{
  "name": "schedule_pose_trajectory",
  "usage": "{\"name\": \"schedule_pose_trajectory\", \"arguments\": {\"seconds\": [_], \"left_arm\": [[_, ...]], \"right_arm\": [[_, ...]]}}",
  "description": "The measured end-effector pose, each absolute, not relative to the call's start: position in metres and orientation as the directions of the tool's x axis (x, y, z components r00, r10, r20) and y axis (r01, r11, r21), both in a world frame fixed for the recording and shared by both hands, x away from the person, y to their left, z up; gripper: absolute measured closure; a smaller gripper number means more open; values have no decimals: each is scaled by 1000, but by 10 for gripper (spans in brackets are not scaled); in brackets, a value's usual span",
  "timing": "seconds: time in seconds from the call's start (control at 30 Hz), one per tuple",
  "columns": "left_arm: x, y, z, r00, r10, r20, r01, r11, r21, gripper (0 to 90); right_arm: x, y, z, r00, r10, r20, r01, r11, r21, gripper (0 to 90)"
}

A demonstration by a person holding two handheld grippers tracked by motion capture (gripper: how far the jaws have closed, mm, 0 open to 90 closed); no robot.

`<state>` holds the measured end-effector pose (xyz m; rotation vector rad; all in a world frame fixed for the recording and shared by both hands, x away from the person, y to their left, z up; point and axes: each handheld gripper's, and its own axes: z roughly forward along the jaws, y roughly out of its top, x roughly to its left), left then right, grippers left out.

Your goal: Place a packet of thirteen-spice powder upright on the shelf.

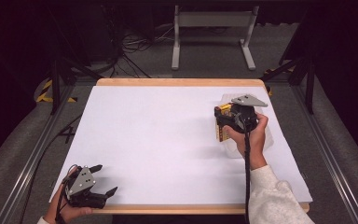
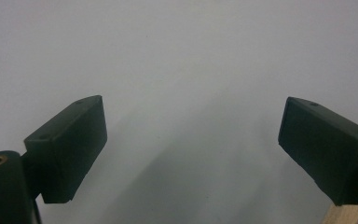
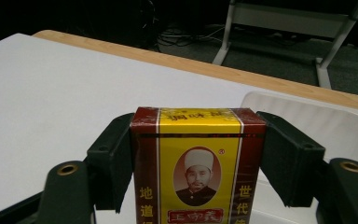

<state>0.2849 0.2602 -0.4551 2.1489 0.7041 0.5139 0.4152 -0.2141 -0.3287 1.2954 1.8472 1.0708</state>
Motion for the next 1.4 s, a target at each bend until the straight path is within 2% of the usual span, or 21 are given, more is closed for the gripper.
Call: {"name": "schedule_pose_trajectory", "arguments": {"seconds": [0.73,1.4], "left_arm": [[285,260,-455,761,637,125,310,-526,792,86],[285,260,-455,761,637,123,312,-524,792,86]], "right_arm": [[404,-259,-337,-188,982,-11,448,95,889,322],[392,-274,-353,-169,986,-19,481,99,871,321]]}}
